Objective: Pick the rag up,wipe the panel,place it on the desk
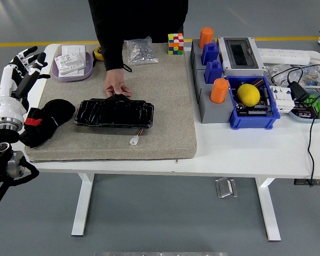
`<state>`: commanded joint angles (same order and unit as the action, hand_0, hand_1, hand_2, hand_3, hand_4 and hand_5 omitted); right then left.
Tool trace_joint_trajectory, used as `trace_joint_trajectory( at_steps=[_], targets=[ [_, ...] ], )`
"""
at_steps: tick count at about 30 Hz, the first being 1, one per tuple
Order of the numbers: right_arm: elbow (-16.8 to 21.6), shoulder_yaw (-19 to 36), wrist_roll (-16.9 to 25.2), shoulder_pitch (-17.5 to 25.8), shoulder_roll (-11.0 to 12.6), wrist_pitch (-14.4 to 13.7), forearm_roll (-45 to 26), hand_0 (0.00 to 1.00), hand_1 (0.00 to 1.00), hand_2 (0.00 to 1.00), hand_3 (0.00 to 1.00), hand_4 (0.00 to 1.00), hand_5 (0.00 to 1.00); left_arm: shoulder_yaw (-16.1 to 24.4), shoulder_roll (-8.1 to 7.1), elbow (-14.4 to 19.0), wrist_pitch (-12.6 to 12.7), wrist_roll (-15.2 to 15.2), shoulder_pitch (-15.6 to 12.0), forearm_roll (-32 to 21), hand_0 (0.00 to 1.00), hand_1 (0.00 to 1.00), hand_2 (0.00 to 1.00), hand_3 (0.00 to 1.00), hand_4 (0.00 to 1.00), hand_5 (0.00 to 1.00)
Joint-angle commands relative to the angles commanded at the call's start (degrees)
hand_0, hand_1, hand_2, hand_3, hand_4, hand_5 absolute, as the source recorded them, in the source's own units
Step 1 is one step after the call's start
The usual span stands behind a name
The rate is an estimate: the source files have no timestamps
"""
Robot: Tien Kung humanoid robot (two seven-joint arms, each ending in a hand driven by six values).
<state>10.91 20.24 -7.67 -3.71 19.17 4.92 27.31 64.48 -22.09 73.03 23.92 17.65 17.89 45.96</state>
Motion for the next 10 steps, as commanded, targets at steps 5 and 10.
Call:
trace_joint_trajectory(
  at_steps=[5,10],
  targets=[
    [0.8,1.6,0.1,0.1,-0.3,-0.1,1.9,0.722,0.509,0.663,0.572,0.998,0.418,1.6,1.8,0.0,-1.3,2.5,-1.6,-1.9,0.448,0.625,0.69,0.664,0.868,0.516],
    [1.1,1.7,0.0,0.2,-0.2,-0.1,2.1,0.722,0.509,0.663,0.572,0.998,0.418,2.3,3.04,0.2,-1.4,3.1,-2.1,-2.4,0.448,0.625,0.69,0.664,0.868,0.516]
  ],
)
